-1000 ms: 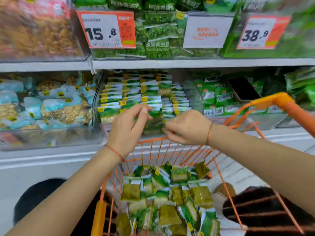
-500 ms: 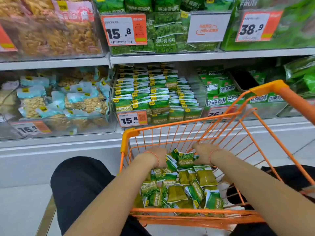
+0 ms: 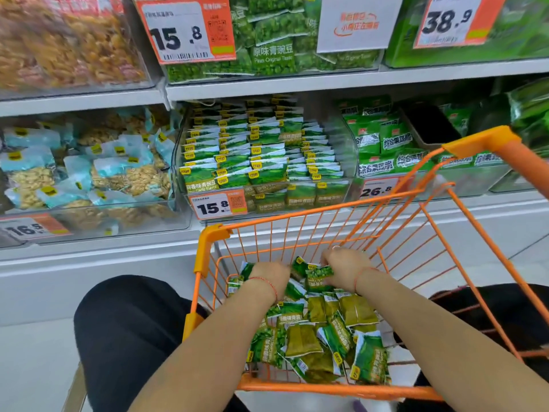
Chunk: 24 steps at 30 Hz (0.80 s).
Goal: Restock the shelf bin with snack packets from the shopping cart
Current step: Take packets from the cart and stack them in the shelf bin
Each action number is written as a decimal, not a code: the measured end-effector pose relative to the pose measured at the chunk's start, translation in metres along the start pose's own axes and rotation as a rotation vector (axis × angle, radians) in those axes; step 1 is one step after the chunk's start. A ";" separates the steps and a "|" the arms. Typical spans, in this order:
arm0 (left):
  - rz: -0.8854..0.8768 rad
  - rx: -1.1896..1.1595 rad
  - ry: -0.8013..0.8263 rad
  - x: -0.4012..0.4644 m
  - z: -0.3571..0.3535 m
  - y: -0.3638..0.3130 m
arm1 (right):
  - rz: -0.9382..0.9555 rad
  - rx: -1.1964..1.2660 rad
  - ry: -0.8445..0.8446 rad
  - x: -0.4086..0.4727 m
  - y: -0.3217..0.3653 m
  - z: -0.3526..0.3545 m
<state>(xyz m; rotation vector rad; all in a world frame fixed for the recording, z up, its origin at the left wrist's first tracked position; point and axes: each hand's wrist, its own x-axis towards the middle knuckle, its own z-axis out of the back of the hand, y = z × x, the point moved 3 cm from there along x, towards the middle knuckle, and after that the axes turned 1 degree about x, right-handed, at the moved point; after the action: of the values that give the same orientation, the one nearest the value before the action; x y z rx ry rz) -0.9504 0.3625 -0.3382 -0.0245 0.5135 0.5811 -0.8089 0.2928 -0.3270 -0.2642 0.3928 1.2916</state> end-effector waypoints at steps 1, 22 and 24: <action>-0.010 -0.024 -0.010 -0.001 -0.001 0.000 | 0.006 0.004 0.017 -0.002 0.001 0.000; -0.063 -1.714 -0.379 -0.067 0.069 0.017 | -0.279 2.082 -0.366 -0.115 -0.015 0.071; -0.078 -1.949 -0.294 -0.070 0.068 0.015 | -0.284 2.121 -0.309 -0.114 -0.012 0.067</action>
<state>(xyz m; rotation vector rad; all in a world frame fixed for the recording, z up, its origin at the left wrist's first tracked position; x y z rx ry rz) -0.9770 0.3497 -0.2442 -1.7640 -0.5012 0.7921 -0.8140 0.2174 -0.2182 1.5682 1.1536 0.1159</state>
